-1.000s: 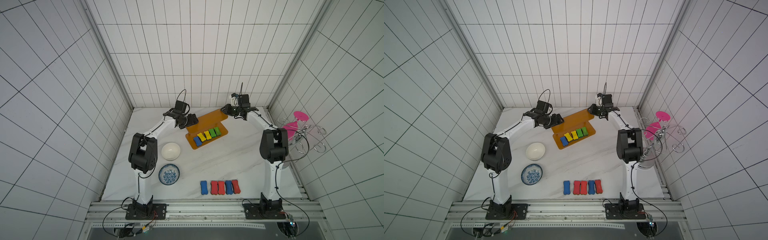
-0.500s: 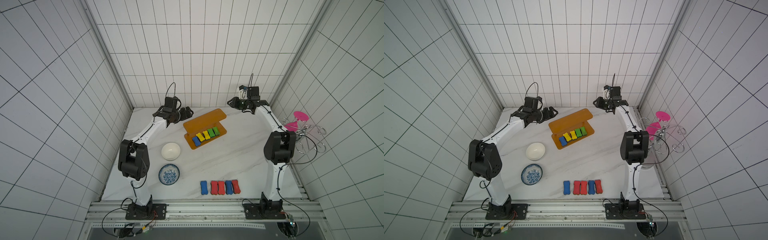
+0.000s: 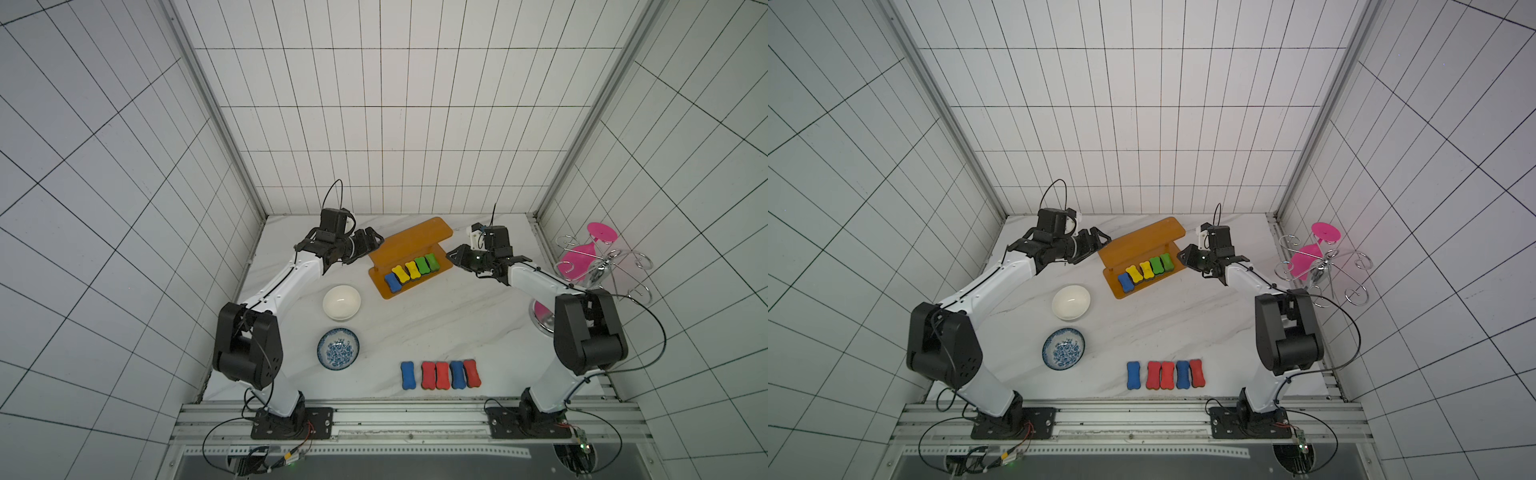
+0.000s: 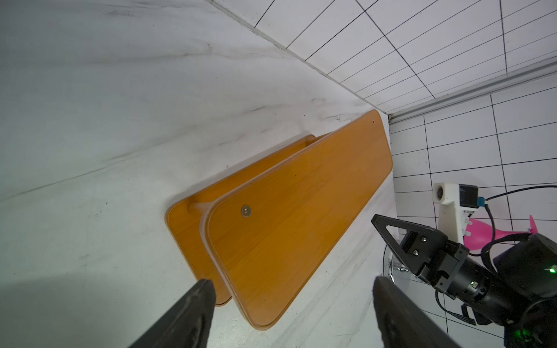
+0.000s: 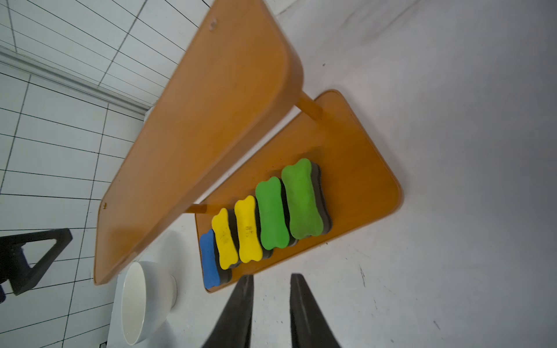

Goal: Remove the whiteboard erasers from the shelf
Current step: Pick up the whiteboard eraser from the shelf.

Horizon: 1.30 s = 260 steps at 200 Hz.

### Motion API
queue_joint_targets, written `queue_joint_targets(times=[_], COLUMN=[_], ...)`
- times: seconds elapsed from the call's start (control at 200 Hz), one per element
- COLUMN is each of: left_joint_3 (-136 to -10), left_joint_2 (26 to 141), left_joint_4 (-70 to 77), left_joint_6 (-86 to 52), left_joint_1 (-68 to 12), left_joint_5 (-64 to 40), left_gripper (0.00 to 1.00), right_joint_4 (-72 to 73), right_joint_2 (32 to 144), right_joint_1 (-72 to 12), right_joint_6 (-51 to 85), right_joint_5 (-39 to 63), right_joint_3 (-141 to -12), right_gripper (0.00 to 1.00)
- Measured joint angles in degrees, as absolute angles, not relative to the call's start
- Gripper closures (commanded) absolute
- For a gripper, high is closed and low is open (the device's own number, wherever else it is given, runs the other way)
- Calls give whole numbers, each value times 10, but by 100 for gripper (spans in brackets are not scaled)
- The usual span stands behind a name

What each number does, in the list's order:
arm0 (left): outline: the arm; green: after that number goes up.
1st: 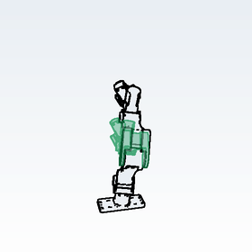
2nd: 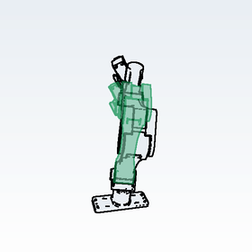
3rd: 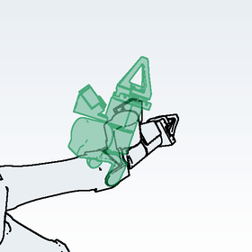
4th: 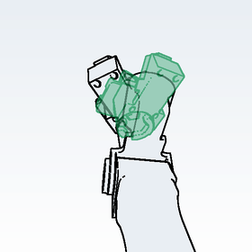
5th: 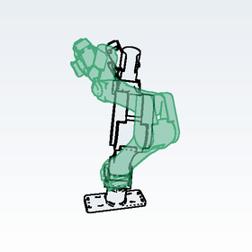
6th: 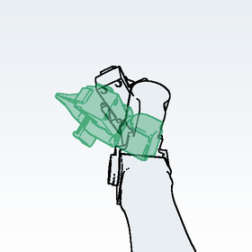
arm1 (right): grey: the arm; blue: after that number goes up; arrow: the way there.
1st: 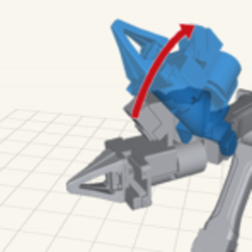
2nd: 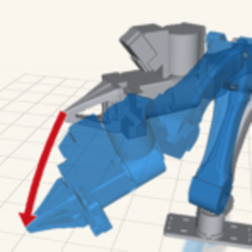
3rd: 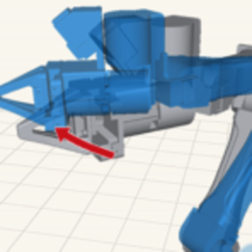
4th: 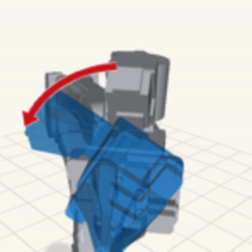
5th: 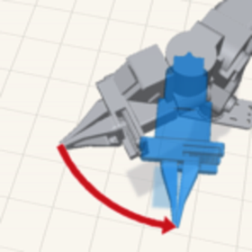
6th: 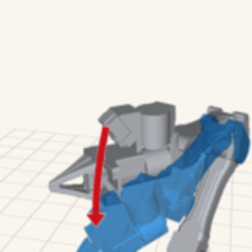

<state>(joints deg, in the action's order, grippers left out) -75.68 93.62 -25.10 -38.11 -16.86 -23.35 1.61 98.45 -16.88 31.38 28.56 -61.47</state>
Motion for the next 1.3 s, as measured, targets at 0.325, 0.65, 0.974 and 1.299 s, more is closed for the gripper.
queue_joint_targets(times=[0.325, 0.65, 0.974, 1.299], left_joint_3=[-731, -731, -731, -731], left_joint_2=[936, 955, 959, 959], left_joint_4=[-234, -205, -199, -199], left_joint_6=[-401, -407, -407, -407], left_joint_1=[-178, -178, -176, -175], left_joint_5=[-257, -288, -295, -298], left_gripper=[15, 15, 15, 15], right_joint_4=[133, 196, 230, 229], right_joint_2=[1088, 1170, 1189, 1207], right_joint_1=[-160, -151, -149, -155], right_joint_6=[340, 360, 376, 373], right_joint_5=[302, 337, 358, 358], right_joint_3=[-600, -633, -645, -673], right_gripper=[74, 73, 69, 66])
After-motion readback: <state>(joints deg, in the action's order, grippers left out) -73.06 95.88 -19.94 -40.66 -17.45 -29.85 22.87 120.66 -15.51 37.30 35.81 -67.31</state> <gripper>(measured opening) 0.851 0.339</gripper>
